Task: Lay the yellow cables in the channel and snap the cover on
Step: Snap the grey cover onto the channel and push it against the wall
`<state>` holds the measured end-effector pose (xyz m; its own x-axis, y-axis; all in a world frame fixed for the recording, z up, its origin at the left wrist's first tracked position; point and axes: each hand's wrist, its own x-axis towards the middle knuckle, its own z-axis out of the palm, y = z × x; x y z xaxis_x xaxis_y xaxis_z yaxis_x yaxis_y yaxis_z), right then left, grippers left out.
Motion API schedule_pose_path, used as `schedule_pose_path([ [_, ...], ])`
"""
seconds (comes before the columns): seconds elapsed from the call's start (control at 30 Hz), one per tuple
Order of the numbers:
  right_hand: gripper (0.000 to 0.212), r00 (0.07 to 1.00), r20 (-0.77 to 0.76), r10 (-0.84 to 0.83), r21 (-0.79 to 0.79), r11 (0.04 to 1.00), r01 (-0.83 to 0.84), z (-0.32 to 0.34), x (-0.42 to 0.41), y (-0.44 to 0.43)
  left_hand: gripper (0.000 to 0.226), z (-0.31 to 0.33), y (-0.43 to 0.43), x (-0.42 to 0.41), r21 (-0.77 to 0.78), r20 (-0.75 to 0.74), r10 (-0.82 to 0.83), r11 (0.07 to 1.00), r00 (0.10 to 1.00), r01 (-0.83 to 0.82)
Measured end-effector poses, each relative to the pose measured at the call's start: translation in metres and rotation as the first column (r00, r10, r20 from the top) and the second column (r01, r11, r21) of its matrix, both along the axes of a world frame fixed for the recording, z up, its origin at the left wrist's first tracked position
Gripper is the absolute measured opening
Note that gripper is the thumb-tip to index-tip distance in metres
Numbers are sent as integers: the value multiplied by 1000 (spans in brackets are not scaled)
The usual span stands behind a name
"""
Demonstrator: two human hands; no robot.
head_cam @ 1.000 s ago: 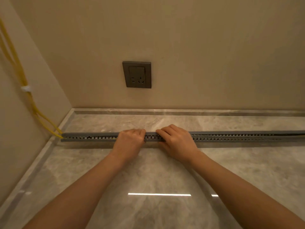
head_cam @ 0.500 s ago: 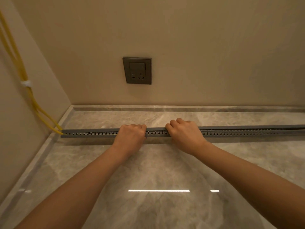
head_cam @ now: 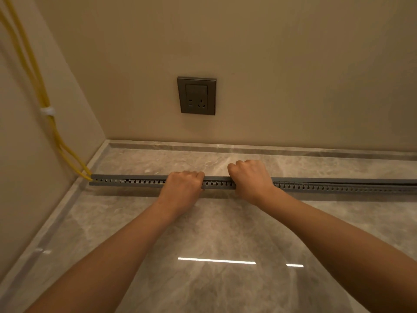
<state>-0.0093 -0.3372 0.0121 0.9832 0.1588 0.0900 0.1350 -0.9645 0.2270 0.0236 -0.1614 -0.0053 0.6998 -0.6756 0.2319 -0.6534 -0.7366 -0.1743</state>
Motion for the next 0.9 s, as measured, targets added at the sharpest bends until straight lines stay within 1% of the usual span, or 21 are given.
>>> schedule_pose_path([
  [0.07, 22, 1000, 19, 8, 27, 1000, -8, -4, -1, -1, 21, -1, 1, 1, -19, -33, 0, 1000, 999, -1],
  [0.23, 23, 997, 75, 9, 80, 997, -15, -7, -2, -3, 14, -2, -8, 2, -76, -64, 40, 996, 997, -45],
  [0.33, 21, 992, 124, -15, 127, 992, -1, -9, -4, -3, 17, -4, -21, -3, -190, -101, 38, 980, 994, -57],
  [0.43, 11, 980, 200, -1, 206, 978, -42, -10, -5, -1, 24, -8, -40, -14, -248, -119, -30, 969, 992, -1],
  [0.5, 17, 963, 269, 11, 243, 967, -78, -12, -8, -2, 24, -11, -51, -18, -264, -131, -14, 964, 991, -21],
  [0.53, 21, 957, 291, 9, 254, 963, -87, -12, -10, -3, 21, -10, -53, -20, -253, -118, 7, 967, 993, -37],
  [0.6, 23, 942, 335, 18, 279, 953, -118, -14, -14, -5, 17, -6, -53, -21, -215, -24, 9, 977, 1000, -14],
  [0.67, 22, 927, 373, 40, 303, 939, -162, -17, -17, -9, 25, 0, -53, -23, -151, 66, -33, 988, 997, 43],
  [0.77, 17, 904, 416, 95, 336, 908, -250, -22, -19, -16, 28, 3, -55, -23, -31, 160, -18, 999, 987, 23],
  [0.83, 15, 904, 404, 140, 351, 889, -294, -26, -23, -22, 26, 2, -56, -26, 39, 177, -10, 999, 984, 3],
  [0.9, 17, 906, 385, 174, 350, 881, -318, -27, -28, -30, 26, 2, -57, -27, 73, 185, 14, 997, 983, -28],
])
